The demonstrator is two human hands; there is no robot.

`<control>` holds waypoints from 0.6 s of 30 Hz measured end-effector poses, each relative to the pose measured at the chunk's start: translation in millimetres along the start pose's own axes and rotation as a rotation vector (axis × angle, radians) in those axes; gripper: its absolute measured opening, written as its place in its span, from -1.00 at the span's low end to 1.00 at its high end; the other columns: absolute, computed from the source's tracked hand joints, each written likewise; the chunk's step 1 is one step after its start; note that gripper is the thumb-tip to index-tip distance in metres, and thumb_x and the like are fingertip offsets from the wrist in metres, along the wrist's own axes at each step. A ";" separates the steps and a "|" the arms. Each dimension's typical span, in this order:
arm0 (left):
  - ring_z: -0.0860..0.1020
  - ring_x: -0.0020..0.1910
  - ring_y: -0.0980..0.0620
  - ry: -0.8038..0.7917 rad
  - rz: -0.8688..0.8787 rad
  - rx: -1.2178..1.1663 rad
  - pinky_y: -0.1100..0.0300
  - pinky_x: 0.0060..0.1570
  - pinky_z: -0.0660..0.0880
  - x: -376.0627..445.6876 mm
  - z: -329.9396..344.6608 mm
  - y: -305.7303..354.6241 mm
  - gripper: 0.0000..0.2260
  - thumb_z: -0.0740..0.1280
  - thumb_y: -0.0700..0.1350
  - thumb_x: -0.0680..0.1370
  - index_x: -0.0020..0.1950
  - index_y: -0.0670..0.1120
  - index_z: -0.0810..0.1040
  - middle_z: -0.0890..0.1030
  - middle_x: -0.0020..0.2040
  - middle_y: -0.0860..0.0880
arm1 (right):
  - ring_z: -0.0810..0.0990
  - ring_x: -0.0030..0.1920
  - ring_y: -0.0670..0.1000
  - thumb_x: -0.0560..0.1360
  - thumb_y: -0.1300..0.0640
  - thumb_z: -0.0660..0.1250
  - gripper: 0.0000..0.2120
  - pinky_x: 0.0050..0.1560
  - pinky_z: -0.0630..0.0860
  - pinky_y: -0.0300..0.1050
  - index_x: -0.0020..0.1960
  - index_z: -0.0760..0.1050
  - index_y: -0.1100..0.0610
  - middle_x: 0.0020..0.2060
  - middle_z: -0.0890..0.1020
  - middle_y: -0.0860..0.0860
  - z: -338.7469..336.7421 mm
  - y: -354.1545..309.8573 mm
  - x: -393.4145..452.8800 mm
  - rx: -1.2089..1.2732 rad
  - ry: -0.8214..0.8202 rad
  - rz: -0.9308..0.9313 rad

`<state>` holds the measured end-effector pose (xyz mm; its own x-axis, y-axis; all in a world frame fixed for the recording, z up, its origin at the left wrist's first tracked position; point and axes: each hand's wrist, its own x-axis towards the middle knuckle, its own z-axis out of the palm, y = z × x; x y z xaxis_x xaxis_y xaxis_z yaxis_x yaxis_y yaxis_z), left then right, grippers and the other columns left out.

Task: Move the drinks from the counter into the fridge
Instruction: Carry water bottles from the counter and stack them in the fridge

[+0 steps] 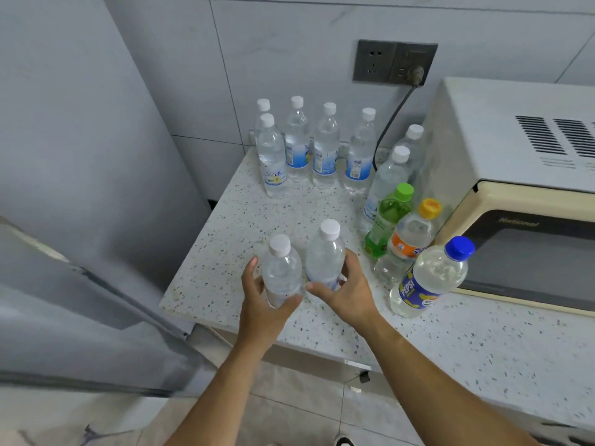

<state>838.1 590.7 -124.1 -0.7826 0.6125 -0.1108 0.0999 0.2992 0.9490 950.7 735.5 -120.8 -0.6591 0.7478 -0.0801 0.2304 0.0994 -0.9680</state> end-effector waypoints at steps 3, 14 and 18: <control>0.47 0.09 0.49 0.007 -0.004 0.009 0.44 -0.18 0.51 4.1 1.8 5.0 -0.05 0.62 0.09 0.25 0.44 0.25 0.07 0.38 0.23 0.35 | 0.51 0.17 -0.33 0.25 0.00 0.66 -0.22 0.01 0.45 -0.50 0.30 0.30 -0.30 0.15 0.52 -0.37 -1.1 1.6 4.4 0.035 -0.045 -0.047; 0.54 0.15 0.14 0.227 -0.116 -0.025 0.15 0.10 0.53 -12.0 21.0 4.5 -0.26 0.62 0.07 0.28 0.37 0.14 0.36 0.56 0.20 0.13 | 0.56 0.04 -0.32 0.32 0.08 0.62 -0.41 -0.06 0.50 -0.47 0.15 0.39 -0.32 0.04 0.59 -0.27 -20.4 11.4 9.6 0.081 -0.133 -0.055; 0.66 0.03 0.14 0.359 -0.232 -0.258 0.23 -0.05 0.61 -41.0 16.9 3.5 -0.30 0.63 0.12 0.11 0.21 0.13 0.51 0.68 0.05 0.15 | 0.64 0.04 -0.16 0.35 0.16 0.60 -0.49 0.01 0.59 -0.24 0.19 0.48 -0.11 0.05 0.65 -0.12 -31.7 10.4 -4.0 0.161 -0.219 -0.003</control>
<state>880.9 579.1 -121.2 -0.9328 0.2469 -0.2625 -0.2223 0.1791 0.9584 978.4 754.3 -123.1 -0.8028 0.5861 -0.1100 0.1233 -0.0174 -0.9922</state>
